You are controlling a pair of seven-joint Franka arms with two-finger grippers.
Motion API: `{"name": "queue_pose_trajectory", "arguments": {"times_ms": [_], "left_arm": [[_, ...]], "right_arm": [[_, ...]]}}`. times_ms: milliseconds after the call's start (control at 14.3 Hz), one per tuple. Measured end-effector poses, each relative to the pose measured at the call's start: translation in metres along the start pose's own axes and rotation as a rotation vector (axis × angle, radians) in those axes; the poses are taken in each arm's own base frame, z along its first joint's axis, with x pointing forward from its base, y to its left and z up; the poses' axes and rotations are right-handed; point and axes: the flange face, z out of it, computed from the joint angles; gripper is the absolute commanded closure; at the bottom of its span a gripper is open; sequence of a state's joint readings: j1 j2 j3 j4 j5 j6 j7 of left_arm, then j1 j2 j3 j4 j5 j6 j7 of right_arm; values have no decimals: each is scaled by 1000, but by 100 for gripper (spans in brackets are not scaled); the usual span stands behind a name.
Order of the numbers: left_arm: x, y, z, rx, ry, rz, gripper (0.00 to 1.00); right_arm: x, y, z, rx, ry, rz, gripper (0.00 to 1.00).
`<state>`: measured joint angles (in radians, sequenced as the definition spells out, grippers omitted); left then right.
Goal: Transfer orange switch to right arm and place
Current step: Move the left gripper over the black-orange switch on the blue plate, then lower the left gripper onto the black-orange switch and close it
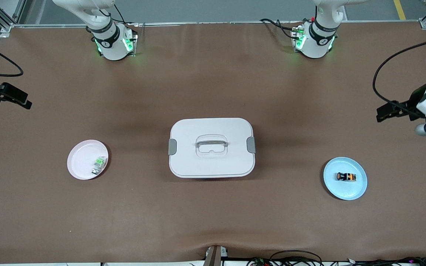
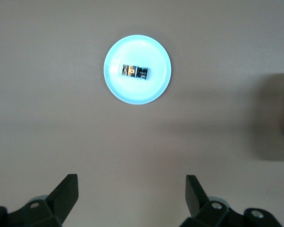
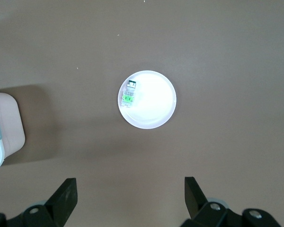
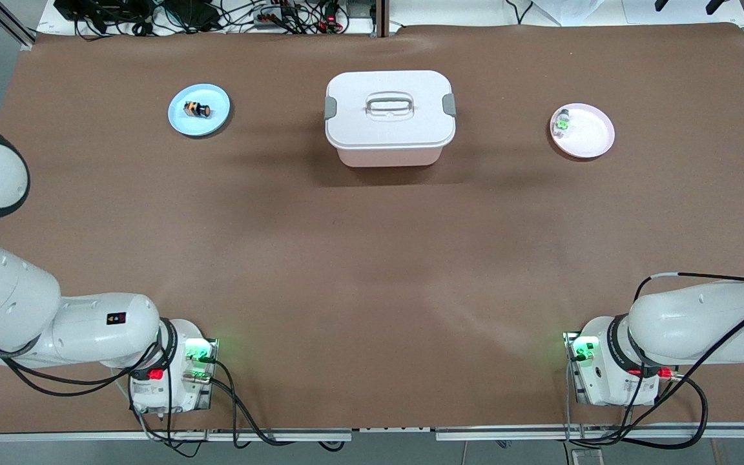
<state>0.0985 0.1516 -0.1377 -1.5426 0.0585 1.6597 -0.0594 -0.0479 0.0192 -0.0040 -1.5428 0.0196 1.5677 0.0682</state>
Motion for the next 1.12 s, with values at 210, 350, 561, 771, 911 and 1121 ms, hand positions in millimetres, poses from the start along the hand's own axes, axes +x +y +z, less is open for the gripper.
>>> {"name": "queue_pose_trajectory", "arguments": {"times_ms": [210, 350, 561, 771, 911, 1121], "left_arm": [[23, -1, 32, -9, 14, 0, 0], [36, -10, 55, -2, 16, -4, 0], [52, -20, 91, -3, 27, 25, 0], [63, -18, 131, -1, 34, 41, 0], [69, -20, 156, 28, 26, 59, 0], [79, -20, 196, 54, 50, 92, 0]], "right_arm": [[0, 2, 0, 0, 3, -12, 0], [1, 6, 0, 0, 3, -23, 0], [1, 9, 0, 0, 4, -23, 0], [1, 9, 0, 0, 4, -23, 0], [1, 9, 0, 0, 4, -23, 0], [1, 9, 0, 0, 3, -23, 0]]}}
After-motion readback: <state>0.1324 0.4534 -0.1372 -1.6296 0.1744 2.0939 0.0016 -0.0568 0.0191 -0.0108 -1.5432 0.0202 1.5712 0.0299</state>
